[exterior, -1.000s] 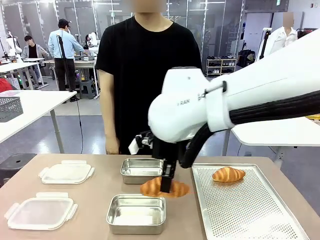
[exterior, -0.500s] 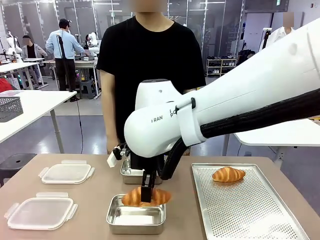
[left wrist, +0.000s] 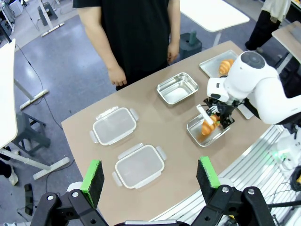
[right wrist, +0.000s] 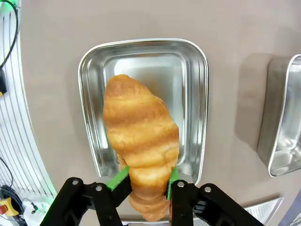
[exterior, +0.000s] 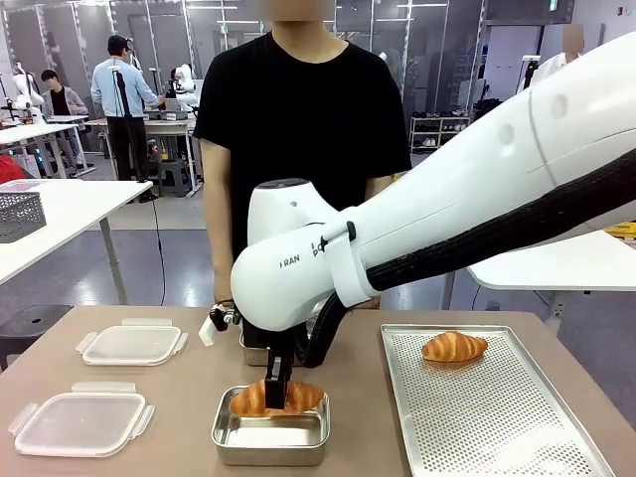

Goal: Place the bread into the airtight container.
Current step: Pick up a Butter Roll and place it into an empty Airtight Container.

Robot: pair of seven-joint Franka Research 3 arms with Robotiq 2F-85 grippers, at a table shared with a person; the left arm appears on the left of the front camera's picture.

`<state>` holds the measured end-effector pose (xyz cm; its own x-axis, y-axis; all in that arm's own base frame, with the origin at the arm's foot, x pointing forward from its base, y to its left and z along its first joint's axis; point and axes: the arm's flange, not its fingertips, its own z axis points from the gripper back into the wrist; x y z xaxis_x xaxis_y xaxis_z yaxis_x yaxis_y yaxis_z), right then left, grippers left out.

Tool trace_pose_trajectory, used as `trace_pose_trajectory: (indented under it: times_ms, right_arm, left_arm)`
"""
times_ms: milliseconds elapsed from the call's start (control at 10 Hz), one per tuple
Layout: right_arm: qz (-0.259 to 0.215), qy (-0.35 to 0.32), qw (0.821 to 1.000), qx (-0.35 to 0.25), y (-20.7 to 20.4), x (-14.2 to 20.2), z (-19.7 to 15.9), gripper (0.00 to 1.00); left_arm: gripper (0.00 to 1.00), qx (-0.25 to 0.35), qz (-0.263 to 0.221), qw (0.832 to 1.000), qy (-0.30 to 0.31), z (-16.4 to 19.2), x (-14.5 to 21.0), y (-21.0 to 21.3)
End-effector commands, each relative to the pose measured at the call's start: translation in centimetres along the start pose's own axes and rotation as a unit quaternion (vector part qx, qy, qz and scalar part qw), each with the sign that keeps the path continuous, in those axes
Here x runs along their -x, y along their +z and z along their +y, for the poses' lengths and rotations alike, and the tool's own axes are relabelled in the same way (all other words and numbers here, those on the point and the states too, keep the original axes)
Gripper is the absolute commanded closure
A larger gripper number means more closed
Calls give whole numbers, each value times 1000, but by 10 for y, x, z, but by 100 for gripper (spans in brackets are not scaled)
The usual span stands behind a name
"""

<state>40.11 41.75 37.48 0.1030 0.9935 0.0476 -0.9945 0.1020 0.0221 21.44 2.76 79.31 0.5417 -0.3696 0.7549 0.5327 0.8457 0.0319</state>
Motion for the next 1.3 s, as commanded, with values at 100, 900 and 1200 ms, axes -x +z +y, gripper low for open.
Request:
trace_pose_trajectory:
  times_ms: [100,900,1200]
  right_arm:
    - [5,-10,1000,15,-8,-13,2,34]
    - [-2,-16,1000,13,-1,-7,1,0]
    - [-1,-4,1000,7,-4,-8,-3,0]
  left_arm:
    - [0,0,0,1000,1,0,-1,0]
    - [0,0,0,1000,1,0,-1,0]
    - [0,0,0,1000,1,0,-1,0]
